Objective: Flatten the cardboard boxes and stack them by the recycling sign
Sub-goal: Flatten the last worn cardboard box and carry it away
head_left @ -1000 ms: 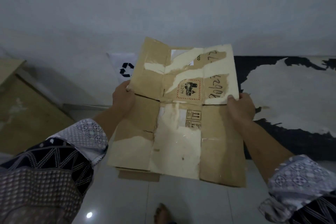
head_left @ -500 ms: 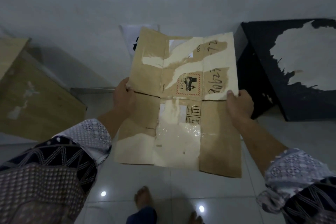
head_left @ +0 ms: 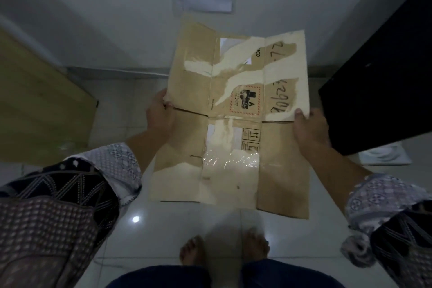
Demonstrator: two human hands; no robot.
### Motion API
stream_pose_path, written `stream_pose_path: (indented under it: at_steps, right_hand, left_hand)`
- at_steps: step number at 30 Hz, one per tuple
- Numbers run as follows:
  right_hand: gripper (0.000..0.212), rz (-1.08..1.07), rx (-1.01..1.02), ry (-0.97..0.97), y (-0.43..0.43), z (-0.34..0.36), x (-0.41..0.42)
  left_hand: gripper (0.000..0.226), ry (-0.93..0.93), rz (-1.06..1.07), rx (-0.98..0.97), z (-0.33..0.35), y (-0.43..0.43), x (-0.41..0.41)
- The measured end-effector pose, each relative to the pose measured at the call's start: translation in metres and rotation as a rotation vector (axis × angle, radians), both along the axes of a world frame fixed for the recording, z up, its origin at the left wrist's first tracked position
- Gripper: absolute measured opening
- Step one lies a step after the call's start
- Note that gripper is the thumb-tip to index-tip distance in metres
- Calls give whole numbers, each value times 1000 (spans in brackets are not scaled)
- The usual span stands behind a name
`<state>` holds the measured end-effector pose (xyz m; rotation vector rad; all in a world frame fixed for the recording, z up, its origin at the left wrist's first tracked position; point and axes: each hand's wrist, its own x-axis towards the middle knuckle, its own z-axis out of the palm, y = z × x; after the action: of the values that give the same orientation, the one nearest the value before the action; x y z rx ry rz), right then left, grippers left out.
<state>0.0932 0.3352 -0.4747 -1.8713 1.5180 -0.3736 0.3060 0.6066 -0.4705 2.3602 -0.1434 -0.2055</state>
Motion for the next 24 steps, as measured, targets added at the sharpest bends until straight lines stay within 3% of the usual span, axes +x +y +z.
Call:
stream_pose_path:
  at_steps: [6, 13, 24]
  right_hand:
    - [38, 25, -12, -24, -14, -144, 29]
    - [34, 40, -28, -63, -36, -256, 65]
    - [30, 78, -41, -134, -60, -315, 95]
  left_hand:
    - [45, 63, 30, -30, -144, -7, 19]
    - [43, 26, 53, -69, -254, -28, 48]
    - [35, 19, 134, -65, -320, -48, 64]
